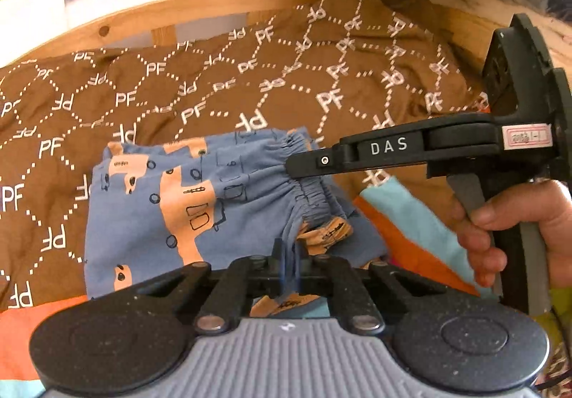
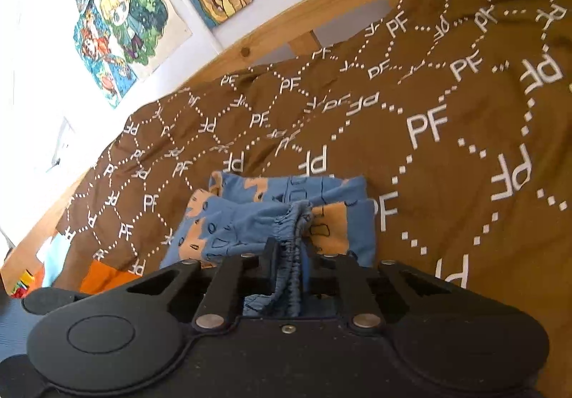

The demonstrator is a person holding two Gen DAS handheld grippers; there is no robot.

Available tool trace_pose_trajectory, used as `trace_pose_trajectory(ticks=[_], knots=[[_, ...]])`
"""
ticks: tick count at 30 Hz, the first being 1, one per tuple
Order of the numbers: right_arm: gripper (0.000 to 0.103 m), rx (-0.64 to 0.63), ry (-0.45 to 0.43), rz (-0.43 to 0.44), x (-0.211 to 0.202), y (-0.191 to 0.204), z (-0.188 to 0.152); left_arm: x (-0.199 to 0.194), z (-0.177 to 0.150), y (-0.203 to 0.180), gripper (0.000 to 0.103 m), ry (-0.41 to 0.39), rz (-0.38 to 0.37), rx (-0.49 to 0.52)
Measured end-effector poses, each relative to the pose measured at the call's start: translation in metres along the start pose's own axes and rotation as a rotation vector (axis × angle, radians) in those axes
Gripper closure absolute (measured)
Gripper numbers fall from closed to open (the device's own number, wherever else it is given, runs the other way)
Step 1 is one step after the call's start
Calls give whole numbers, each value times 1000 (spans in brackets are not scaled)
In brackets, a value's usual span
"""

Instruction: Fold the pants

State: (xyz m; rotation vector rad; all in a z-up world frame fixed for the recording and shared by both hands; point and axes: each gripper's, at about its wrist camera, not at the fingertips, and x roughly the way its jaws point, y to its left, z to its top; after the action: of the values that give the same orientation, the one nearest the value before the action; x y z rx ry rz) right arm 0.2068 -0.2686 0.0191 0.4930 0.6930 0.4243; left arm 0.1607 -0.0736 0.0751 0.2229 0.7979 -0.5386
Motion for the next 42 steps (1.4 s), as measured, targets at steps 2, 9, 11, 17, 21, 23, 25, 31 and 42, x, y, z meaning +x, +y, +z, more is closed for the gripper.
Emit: trace_pose_trajectory(ticks=[2,9,11,17,21,23,25,31,42], knots=[[91,-6,-14,-3,-7,2,4,-3,3,-5,100,-9,-17,2],[91,-27,28,-79,-15,-3,5,18,-6,-20,99,31,-41,69],[85,-34,48,-104,-9,-7,0,25,-14,-16,97,28,-47,69],[45,-112,41,-190,-6,-6,-7,1,-22,8,44,-26,-85,-45],[14,-248,-14,-271,-16,9,-10,-19,-29,28,43,-108,58,-103],[6,-293,-25,-285,-19,16,-13,-16,-30,43,43,-93,121,-156],[5,-342,-23,-290,-17,23,-16,-7,-34,59,43,-24,165,-216],[1,-590,57,-399,-4,35,-33,0,-59,67,38,17,247,-132],[1,-502,-133,-364,-29,39,-12,-20,-12,85,13,-74,266,-183]])
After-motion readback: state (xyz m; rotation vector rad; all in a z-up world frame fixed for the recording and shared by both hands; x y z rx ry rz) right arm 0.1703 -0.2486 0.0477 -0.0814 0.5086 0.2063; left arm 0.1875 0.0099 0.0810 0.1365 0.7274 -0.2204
